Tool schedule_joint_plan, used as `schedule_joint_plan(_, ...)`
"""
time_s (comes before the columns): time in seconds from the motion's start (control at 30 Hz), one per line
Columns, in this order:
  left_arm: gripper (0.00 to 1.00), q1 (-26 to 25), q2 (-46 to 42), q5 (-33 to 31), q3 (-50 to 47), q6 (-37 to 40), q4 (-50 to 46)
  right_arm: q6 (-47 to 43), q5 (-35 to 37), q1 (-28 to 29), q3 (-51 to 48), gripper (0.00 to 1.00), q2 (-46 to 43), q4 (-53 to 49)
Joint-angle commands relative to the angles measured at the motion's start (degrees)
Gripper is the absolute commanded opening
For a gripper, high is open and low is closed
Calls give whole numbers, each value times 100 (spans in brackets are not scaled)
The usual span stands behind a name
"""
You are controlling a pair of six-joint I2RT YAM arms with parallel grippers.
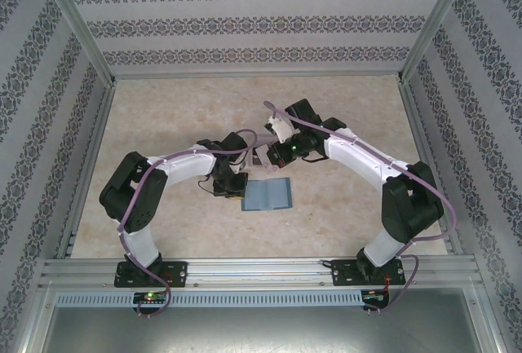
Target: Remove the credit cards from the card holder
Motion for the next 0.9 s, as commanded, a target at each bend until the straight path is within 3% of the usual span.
schedule_joint_plan(0.0,2,53,-287,244,-144,-160,284,-1715,-61,-88,448,0,207,-556)
schedule_joint_plan(0.37,2,71,-442,466,-420,-397,628,-4116,1249,-58,2062,0,1150,-2096)
schedule_joint_plan(0.87,2,150,-841,262,-805,-584,584,-5099,1756,-23,4293,0,2766,-3282)
